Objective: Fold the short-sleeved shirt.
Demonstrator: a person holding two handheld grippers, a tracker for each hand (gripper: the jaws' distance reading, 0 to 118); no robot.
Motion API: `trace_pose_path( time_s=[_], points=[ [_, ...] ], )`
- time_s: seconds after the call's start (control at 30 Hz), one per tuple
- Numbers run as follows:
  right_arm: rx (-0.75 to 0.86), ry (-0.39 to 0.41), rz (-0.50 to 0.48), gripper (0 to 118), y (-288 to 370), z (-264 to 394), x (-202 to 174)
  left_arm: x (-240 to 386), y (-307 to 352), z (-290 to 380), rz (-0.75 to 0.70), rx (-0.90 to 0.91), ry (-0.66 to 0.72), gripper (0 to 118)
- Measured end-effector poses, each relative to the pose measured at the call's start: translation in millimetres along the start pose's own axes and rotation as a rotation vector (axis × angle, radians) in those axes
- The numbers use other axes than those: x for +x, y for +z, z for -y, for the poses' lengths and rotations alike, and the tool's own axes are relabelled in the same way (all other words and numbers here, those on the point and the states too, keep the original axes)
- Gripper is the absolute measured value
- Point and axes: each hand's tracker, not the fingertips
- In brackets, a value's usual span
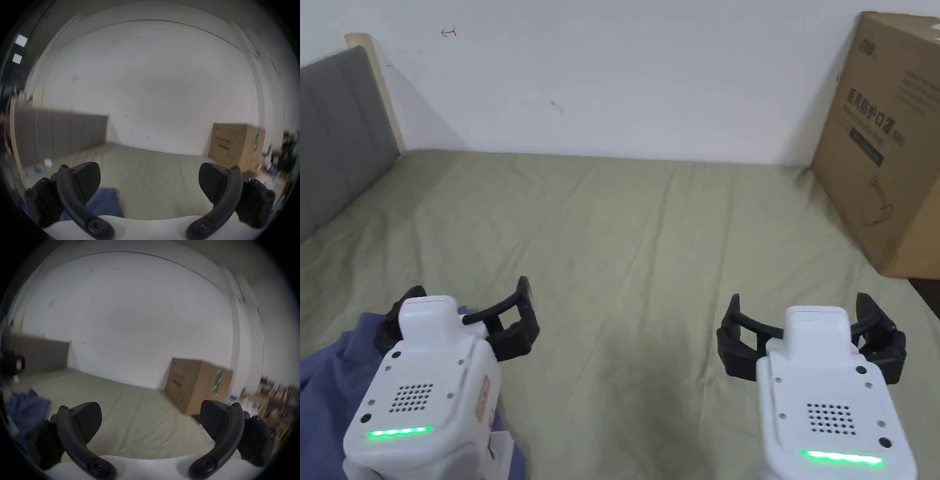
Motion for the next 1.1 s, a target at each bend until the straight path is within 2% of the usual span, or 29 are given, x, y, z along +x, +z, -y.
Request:
trace_pose_path(
  time_s=[0.07,0.17,0.53,1.1],
  points=[
    [-0.025,-0.061,-0.027,118,-1.0,3.4,4.9,6.6,0.6,4.2,-0.018,0.011,-0.067,118],
    [-0.044,-0.085,-0.046,118,-2.5,7.6,7.3,6.7,1.3,11.6,-0.011,0.003,-0.097,118],
    [-0.043,-0.061,-0.061,117,-0.5,6.4,3.5,4.1,1.4,12.5,0.001,-0.021,-0.071,118],
    [-0.045,-0.086,-0.071,117,-0.6,3.4,2.5,1.6,1.3,8.8,0.020,-0.006,-0.075,118]
  ],
)
